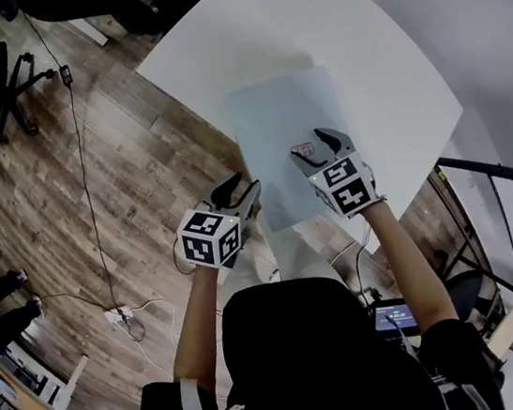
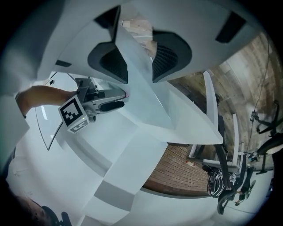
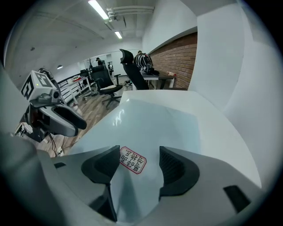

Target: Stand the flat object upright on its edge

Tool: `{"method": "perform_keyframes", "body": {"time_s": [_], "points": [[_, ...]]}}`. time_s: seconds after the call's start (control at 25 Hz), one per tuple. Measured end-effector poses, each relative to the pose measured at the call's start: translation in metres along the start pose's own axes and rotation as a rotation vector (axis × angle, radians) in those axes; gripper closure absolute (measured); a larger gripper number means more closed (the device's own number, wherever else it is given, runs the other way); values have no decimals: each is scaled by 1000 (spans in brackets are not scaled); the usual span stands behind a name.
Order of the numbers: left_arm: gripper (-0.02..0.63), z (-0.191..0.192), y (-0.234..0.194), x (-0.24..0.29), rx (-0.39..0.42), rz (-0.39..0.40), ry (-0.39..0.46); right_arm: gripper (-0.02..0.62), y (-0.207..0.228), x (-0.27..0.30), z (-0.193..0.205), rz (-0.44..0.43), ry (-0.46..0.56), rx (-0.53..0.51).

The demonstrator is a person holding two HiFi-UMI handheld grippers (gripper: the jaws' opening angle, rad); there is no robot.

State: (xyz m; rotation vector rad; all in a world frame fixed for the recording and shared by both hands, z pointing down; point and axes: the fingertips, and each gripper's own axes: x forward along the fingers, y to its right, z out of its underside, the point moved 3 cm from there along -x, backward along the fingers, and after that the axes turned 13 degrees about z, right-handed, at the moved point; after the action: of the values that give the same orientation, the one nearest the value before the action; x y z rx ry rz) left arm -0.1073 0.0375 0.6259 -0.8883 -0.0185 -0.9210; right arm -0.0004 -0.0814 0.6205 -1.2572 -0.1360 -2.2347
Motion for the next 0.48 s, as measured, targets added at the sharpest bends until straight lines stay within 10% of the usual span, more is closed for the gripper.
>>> {"method": "perform_keyframes", "body": {"time_s": [0.48], "points": [[316,10,-22,11,-161,79,50,308,-3,-2,1,-12,9,-16]]}}
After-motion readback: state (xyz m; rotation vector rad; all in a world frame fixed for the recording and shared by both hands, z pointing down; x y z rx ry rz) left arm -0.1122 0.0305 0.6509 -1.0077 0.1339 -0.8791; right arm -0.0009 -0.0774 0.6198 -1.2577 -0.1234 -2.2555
